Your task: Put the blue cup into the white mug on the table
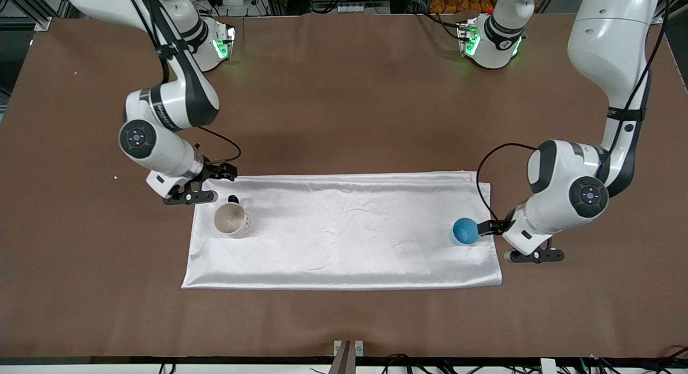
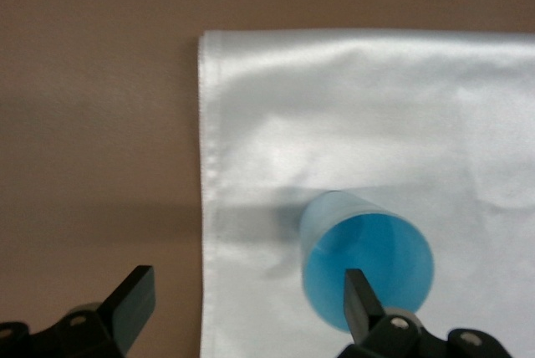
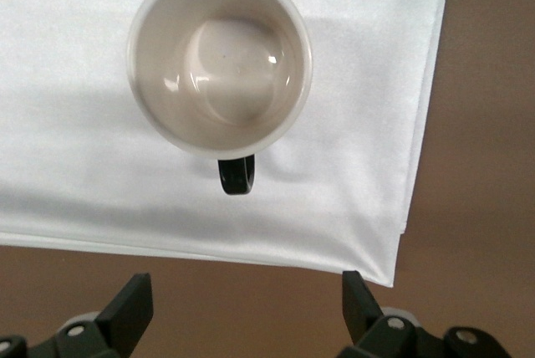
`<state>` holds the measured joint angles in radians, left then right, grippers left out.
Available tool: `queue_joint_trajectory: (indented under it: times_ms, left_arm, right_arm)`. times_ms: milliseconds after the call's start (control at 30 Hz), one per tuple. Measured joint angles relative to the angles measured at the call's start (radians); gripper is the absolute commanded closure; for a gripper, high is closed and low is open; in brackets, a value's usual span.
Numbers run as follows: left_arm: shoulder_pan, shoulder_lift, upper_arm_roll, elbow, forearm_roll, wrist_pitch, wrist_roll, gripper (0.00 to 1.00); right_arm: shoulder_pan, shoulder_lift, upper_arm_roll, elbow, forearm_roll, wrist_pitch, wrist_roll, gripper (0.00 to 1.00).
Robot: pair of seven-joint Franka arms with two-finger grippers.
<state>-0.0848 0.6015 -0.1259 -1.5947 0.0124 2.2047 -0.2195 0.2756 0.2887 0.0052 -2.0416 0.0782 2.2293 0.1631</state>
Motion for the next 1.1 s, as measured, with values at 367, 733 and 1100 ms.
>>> queue_joint_trajectory:
  times_ms: [367,733,1100]
  left_arm:
    - [-0.032,0.037,0.002,-0.003,0.000,0.061,-0.037,0.00]
    - [-0.030,0.071,0.004,-0.032,0.000,0.118,-0.037,0.05]
    - [-0.030,0.071,0.004,-0.051,0.000,0.132,-0.037,0.86]
  right_arm:
    - [0.006,0.075,-0.002,0.001,0.000,0.126,0.011,0.00]
    - [0.006,0.134,-0.002,0.028,0.000,0.196,0.011,0.00]
    - [0.006,0.195,-0.003,0.079,0.000,0.251,0.012,0.41]
